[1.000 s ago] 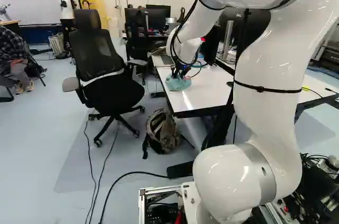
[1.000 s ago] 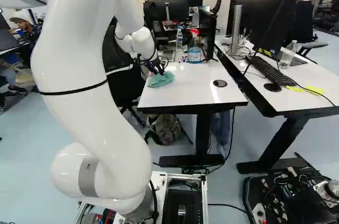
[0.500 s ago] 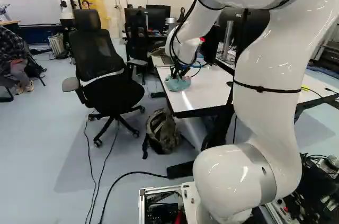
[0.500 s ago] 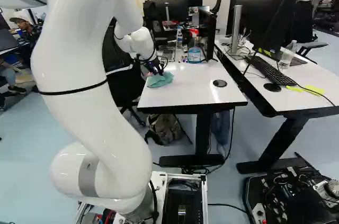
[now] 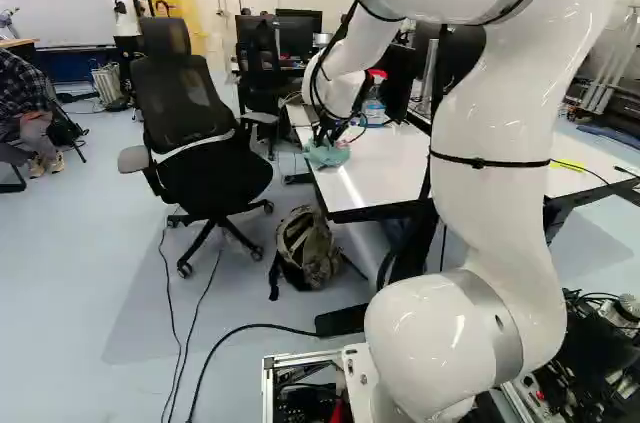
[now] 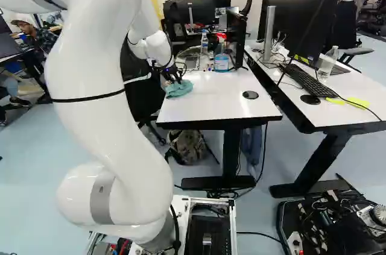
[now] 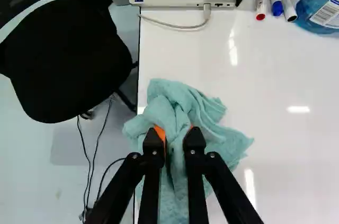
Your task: Clean the table with the green towel
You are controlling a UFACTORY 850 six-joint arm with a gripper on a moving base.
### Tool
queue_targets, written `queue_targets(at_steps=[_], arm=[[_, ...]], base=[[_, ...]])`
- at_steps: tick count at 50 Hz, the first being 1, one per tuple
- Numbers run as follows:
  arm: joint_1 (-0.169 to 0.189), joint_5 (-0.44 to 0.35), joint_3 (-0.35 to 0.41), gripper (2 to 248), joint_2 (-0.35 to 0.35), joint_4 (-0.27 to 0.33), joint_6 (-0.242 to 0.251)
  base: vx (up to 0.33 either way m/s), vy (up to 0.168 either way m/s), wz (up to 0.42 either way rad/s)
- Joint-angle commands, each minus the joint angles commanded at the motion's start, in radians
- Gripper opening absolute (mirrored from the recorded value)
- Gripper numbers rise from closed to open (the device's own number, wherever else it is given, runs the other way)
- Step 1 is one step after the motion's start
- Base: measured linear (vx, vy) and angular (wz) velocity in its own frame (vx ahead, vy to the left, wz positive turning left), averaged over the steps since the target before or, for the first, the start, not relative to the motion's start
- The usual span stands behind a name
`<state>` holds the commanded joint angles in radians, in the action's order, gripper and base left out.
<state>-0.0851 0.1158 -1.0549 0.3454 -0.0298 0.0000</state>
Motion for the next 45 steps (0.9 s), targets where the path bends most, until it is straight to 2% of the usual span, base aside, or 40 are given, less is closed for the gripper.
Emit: queue_targets(at_steps=[18, 45], arm=[[0.030, 0.000, -0.069, 51, 0.055, 0.000, 0.000], [0.106, 0.000, -0.045, 51, 0.036, 0.000, 0.000]], base=[[0.000, 0.000, 0.000], [0.000, 0.000, 0.000]])
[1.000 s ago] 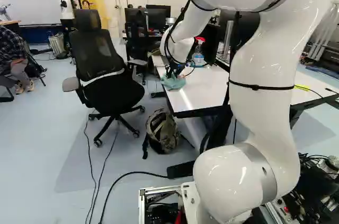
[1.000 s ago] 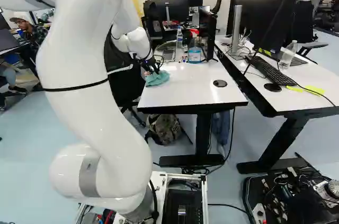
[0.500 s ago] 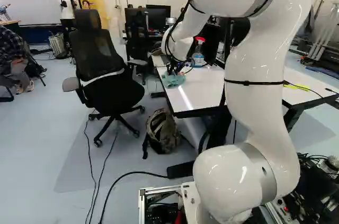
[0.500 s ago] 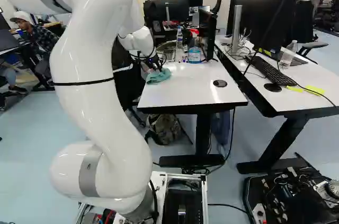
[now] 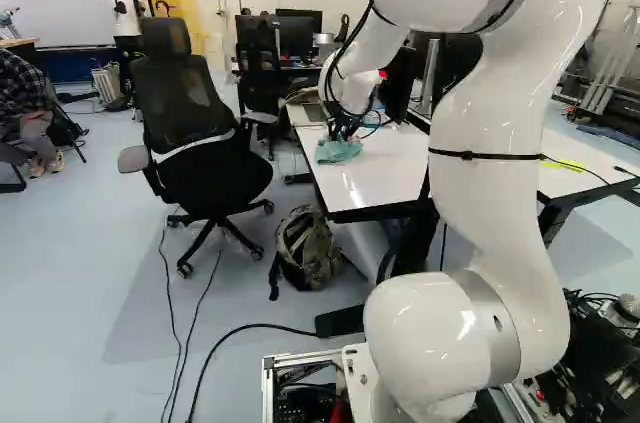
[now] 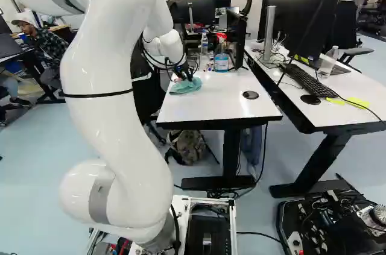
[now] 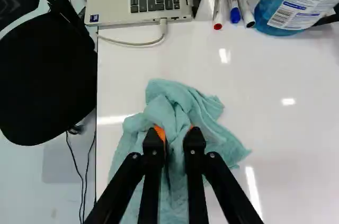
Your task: Clean the table with the green towel
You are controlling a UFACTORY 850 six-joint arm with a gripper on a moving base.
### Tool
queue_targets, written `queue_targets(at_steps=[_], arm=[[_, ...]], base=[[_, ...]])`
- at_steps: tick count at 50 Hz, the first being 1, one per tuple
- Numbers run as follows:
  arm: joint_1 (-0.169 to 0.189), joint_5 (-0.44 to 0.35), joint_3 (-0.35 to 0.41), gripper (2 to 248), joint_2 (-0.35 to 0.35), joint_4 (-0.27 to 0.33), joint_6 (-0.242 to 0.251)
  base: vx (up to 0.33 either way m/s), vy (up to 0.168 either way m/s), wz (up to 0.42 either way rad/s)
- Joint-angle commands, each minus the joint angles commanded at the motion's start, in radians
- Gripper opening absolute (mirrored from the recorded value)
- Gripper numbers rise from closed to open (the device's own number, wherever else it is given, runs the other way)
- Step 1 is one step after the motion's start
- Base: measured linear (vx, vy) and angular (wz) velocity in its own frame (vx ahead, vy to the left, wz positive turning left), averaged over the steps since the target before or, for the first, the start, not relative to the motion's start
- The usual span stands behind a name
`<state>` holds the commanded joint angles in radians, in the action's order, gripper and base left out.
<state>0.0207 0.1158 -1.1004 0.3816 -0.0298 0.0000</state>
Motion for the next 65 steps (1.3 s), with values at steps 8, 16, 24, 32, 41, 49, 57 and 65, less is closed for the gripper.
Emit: queue_targets(at_steps=[8, 16, 24, 32, 41, 49, 57, 65], arm=[[0.007, 0.000, 0.037, 51, -0.029, 0.000, 0.000], [0.008, 0.000, 0.079, 51, -0.063, 0.000, 0.000], [0.008, 0.000, 0.121, 51, -0.098, 0.000, 0.000], [0.005, 0.000, 0.164, 51, -0.133, 0.000, 0.000], [-0.008, 0.000, 0.205, 51, -0.168, 0.000, 0.000], [-0.031, 0.000, 0.225, 51, -0.185, 0.000, 0.000], [-0.058, 0.000, 0.232, 51, -0.191, 0.000, 0.000], [-0.083, 0.000, 0.217, 51, -0.179, 0.000, 0.000]], base=[[0.000, 0.000, 0.000], [0.000, 0.000, 0.000], [0.000, 0.000, 0.000], [0.000, 0.000, 0.000], [0.000, 0.000, 0.000], [0.000, 0.000, 0.000], [0.000, 0.000, 0.000], [0.000, 0.000, 0.000]])
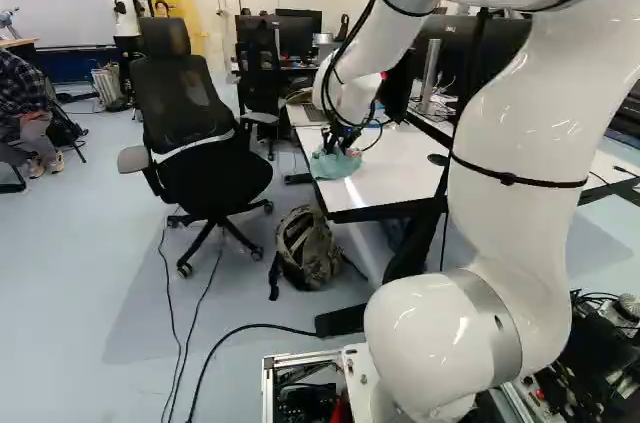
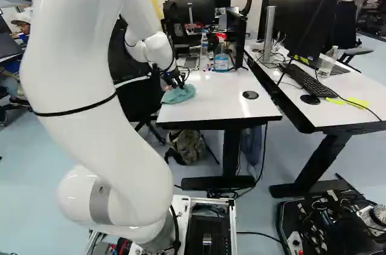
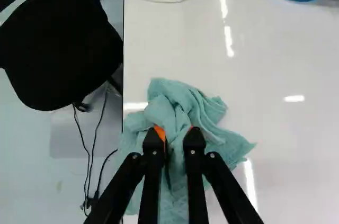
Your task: Clean the table with the green towel
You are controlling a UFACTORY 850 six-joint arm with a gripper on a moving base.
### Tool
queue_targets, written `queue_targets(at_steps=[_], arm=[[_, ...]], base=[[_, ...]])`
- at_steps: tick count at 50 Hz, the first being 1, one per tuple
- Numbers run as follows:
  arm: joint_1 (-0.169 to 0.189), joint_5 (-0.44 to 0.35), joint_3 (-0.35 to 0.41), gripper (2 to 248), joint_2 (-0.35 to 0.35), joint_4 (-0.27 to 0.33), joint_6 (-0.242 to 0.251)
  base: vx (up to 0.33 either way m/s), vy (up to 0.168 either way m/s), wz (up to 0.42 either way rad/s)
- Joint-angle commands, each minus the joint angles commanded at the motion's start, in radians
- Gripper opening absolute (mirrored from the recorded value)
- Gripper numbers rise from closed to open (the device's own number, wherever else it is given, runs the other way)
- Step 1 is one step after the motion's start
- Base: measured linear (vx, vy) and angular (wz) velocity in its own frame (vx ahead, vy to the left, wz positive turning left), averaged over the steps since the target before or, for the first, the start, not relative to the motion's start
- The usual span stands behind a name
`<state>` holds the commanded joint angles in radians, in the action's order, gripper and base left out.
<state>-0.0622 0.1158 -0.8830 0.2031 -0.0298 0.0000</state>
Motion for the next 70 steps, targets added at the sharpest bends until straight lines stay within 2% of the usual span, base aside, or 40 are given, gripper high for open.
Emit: queue_targets(at_steps=[12, 32, 47, 70], arm=[[-0.017, 0.000, -0.057, 51, 0.048, 0.000, 0.000], [-0.008, 0.000, -0.160, 51, 0.133, 0.000, 0.000], [0.023, 0.000, -0.210, 51, 0.173, 0.000, 0.000], [0.090, 0.000, -0.195, 51, 0.161, 0.000, 0.000]], base=[[0.000, 0.000, 0.000], [0.000, 0.000, 0.000], [0.000, 0.000, 0.000], [0.000, 0.000, 0.000]])
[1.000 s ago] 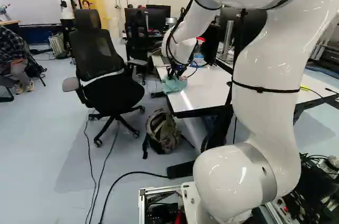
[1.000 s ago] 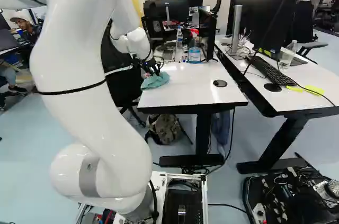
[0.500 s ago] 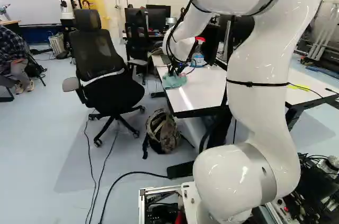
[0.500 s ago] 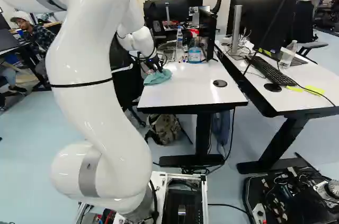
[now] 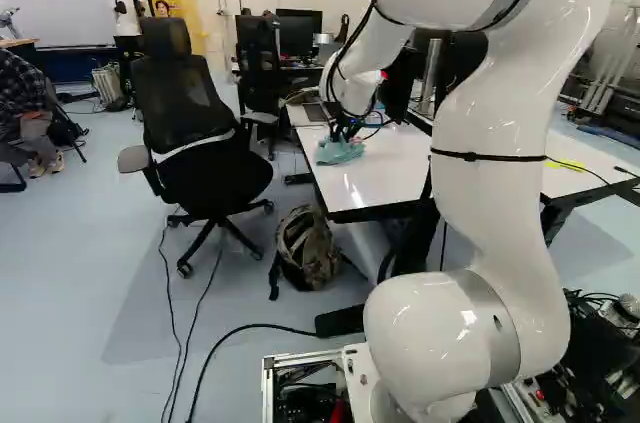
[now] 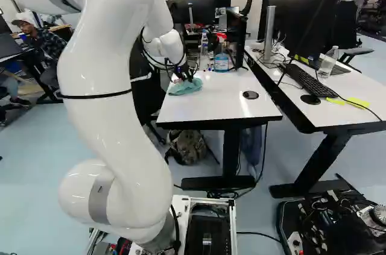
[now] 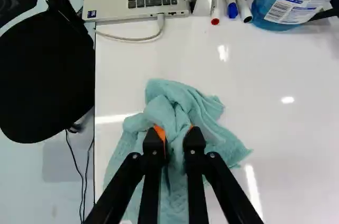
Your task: Clean the table with the green towel
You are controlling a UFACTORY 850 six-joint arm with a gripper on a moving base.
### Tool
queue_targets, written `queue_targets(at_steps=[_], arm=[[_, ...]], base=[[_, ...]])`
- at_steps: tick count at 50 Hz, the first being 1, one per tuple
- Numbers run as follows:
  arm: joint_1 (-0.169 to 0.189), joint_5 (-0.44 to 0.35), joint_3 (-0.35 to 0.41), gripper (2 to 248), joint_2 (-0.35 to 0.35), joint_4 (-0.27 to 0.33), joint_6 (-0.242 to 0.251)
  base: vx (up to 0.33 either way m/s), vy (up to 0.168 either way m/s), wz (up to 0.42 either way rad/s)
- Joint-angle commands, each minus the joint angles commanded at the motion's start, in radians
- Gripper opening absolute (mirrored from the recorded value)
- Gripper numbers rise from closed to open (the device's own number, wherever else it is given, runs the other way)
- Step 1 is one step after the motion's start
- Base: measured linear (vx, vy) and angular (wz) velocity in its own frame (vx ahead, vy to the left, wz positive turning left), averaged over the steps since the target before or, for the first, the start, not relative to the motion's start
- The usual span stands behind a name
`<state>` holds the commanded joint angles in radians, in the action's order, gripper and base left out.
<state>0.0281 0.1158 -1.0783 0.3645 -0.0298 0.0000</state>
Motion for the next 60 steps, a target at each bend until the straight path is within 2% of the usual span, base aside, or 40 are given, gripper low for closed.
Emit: queue_targets(at_steps=[15, 34, 49, 60], arm=[[0.005, 0.000, 0.071, 51, -0.057, 0.000, 0.000], [-0.033, 0.000, 0.152, 51, -0.124, 0.000, 0.000], [-0.080, 0.000, 0.153, 51, -0.125, 0.000, 0.000], [-0.080, 0.000, 0.153, 51, -0.125, 0.000, 0.000]], base=[[0.000, 0.000, 0.000], [0.000, 0.000, 0.000], [0.000, 0.000, 0.000], [0.000, 0.000, 0.000]])
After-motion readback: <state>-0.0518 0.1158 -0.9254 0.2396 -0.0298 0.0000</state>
